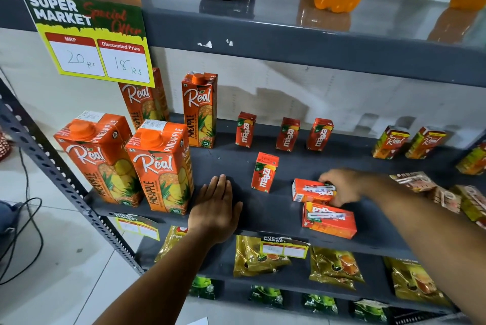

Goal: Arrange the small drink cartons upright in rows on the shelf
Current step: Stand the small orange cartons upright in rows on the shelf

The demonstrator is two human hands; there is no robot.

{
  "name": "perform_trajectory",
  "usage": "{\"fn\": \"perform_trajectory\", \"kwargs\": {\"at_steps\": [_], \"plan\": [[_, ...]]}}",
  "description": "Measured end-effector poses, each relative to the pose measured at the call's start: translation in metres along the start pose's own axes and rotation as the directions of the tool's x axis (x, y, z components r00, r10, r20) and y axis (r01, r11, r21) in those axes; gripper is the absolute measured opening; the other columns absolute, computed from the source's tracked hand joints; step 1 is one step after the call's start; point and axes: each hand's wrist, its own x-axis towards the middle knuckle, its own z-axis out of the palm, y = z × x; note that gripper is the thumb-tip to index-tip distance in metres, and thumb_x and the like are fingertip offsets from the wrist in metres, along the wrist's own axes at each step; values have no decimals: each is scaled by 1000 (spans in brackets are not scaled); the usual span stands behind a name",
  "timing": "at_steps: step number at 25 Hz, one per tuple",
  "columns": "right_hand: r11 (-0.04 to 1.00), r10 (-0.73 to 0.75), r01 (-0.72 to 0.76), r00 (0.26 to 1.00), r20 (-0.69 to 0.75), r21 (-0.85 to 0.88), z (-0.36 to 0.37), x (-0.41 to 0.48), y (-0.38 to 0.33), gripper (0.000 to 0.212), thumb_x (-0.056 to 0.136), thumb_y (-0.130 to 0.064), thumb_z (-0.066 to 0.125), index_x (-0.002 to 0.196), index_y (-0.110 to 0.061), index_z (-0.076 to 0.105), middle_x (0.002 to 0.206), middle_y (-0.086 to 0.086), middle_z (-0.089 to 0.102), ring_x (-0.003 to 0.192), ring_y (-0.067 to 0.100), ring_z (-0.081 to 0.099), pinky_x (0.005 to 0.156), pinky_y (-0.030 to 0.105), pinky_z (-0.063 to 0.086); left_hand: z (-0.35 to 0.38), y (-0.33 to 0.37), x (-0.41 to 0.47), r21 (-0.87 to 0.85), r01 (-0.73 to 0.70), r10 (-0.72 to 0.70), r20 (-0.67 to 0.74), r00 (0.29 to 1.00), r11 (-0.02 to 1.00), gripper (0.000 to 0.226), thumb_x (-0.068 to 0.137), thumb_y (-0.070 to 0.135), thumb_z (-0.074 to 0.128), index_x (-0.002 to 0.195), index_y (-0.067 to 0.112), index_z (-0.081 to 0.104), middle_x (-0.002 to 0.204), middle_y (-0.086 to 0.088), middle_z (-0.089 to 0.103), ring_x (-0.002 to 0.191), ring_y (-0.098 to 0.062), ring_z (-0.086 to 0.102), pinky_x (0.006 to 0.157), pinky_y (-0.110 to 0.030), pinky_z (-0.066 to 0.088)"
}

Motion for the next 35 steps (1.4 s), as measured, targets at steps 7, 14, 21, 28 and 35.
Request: {"fn": "perform_trajectory", "kwargs": {"at_steps": [7, 14, 21, 28, 35], "plan": [[970, -215, 160, 918, -333, -183, -26, -10, -9, 55, 71, -14, 72, 122, -28, 56, 122, -2, 55, 107, 21, 55, 83, 35, 47, -1, 1, -1, 8, 2, -2, 7, 1000, 1000, 72, 96, 55, 13, 152, 10, 8, 163, -7, 2, 149, -22, -3, 116, -35, -4], [804, -514, 328, 803, -302, -496, -51, -18, -32, 56, 87, -6, 61, 137, -22, 44, 138, 1, 52, 122, 22, 50, 96, 34, 45, -2, 0, 0, -5, 8, -8, 19, 1000, 1000, 72, 96, 55, 14, 152, 9, 8, 163, -7, 0, 149, -22, -4, 116, -35, -4], [883, -416, 306, 862, -290, -356, -55, -18, -33, 59, 82, -12, 70, 136, -25, 48, 141, 0, 52, 127, 19, 47, 102, 34, 42, 1, -1, 0, 5, 3, -3, 9, 1000, 1000, 72, 96, 55, 13, 152, 9, 9, 163, -8, 2, 149, -23, -3, 116, -35, -4], [987, 79, -119, 946, -313, -109, -59, -10, -56, 57, 82, -64, 51, 97, -10, 62, 75, 2, 57, 76, 23, 59, 69, 33, 49, 2, 0, -1, 14, 5, -5, 1, 1000, 1000, 71, 97, 54, 13, 152, 9, 10, 163, -8, 3, 149, -23, -2, 115, -35, -5], [988, 133, -89, 896, -424, 122, -56, -33, -45, 84, 67, -81, 54, 122, -18, 52, 119, 8, 64, 103, 27, 61, 85, 41, 53, 0, 0, -2, 15, -9, 9, -16, 1000, 1000, 70, 98, 53, 16, 151, 7, 13, 163, -10, 7, 149, -25, 2, 116, -36, -2]]}}
